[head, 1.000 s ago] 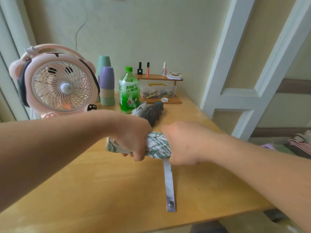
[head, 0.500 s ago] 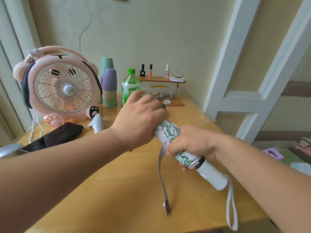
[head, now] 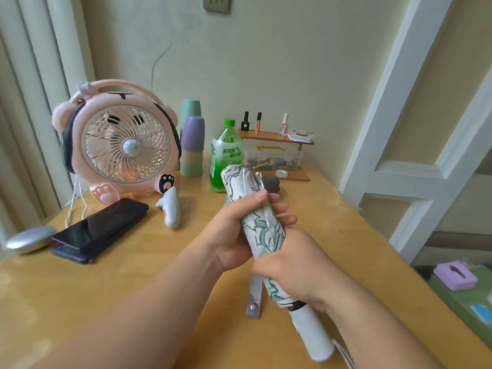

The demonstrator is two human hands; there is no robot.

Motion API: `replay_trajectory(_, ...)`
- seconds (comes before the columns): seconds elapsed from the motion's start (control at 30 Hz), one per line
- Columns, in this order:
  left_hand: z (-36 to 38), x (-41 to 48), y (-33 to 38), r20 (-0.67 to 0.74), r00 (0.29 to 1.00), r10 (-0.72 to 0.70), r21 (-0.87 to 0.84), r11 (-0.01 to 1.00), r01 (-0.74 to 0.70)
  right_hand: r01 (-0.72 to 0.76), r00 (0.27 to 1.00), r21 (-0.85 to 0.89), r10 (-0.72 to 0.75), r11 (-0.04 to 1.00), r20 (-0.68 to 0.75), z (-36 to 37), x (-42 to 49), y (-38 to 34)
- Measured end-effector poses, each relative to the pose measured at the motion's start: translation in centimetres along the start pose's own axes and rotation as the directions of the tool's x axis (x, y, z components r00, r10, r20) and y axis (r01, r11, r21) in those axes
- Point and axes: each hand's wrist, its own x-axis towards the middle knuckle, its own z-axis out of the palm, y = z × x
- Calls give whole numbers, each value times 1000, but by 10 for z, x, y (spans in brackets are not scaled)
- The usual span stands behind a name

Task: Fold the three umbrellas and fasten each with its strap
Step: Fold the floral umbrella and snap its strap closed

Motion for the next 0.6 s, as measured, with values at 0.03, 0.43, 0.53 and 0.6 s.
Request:
replay_trajectory(0.03, -8, 0, 1, 96, 995, 29, -68, 997, -22, -24, 996, 107, 15, 994, 87, 0, -5, -3)
replay_trajectory(0.43, -37, 0, 9, 61, 987, 152, -314, 941, -125, -10, 999, -207, 18, 978, 35, 19, -3, -11)
replay_trajectory(0.53, -41, 0, 11, 72, 981, 178, -319, 936, -146, -106, 935, 159, 44, 982, 353, 10, 7, -5)
replay_trajectory(0.6, -43, -2, 13, 122, 967, 225, -353, 920, -170, -247, 818, 352, 0, 903, 575, 2, 13, 1)
